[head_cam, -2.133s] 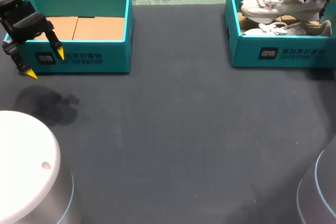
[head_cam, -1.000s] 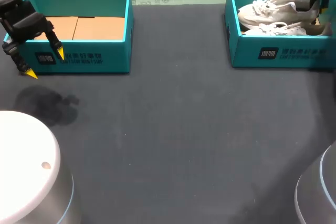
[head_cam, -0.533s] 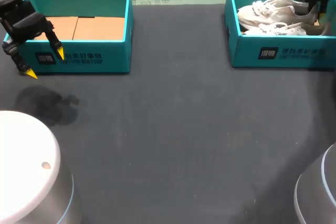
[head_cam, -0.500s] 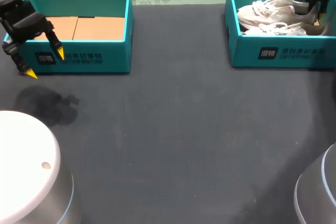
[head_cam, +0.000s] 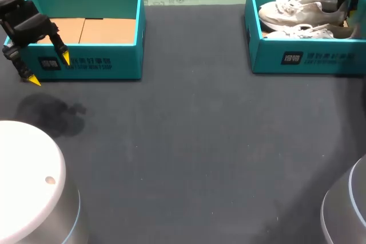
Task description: Take the shoe out of the shoebox, open the shoe tongue, remove and reinsert the insole, then place the shoe into the shoebox
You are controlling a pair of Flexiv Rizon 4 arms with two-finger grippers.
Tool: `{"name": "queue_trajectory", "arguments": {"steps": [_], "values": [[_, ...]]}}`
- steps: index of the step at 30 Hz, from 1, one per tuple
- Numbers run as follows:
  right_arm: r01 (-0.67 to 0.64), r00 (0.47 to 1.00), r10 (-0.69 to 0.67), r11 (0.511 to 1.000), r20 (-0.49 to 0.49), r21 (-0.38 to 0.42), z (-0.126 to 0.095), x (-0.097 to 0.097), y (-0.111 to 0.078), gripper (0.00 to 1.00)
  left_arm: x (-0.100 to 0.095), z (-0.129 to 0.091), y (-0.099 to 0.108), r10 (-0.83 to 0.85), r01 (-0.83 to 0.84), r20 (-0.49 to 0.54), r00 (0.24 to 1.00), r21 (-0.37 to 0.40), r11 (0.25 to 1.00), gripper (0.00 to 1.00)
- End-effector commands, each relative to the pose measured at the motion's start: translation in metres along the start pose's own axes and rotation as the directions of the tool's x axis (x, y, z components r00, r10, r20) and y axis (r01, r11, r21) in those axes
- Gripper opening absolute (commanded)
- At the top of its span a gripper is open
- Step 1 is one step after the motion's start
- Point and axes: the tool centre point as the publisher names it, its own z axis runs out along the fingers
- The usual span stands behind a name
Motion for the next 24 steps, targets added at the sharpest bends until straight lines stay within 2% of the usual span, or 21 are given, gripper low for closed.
{"name": "queue_trajectory", "arguments": {"steps": [1,13,14,16,20,24], "values": [[0.017,1.000,-0.017,1.000,-0.014,0.015,0.010,0.002,0.002,0.00,0.001,0.000,0.000,0.000,0.000,0.000,1.000,-0.003,1.000,1.00],[0.058,0.998,-0.056,0.997,-0.036,0.048,0.019,0.010,0.000,0.00,0.001,0.000,0.000,0.000,0.000,0.000,1.000,-0.003,1.000,1.00],[0.059,0.998,-0.057,0.997,-0.037,0.049,0.019,0.010,0.000,0.12,0.001,0.000,0.000,0.000,0.000,0.000,1.000,-0.003,1.000,1.00],[0.064,0.997,-0.063,0.997,-0.040,0.048,0.017,0.011,-0.001,0.28,0.001,0.000,0.000,0.000,0.000,0.000,1.000,-0.003,1.000,1.00],[0.073,0.997,-0.072,0.997,-0.036,0.040,0.009,0.011,-0.001,0.38,0.001,0.000,0.000,0.000,0.000,0.000,1.000,-0.003,1.000,1.00],[0.079,0.997,-0.078,0.996,-0.025,0.037,0.001,0.011,-0.001,0.41,0.001,0.000,0.000,0.000,0.000,0.000,1.000,-0.003,1.000,1.00]]}}
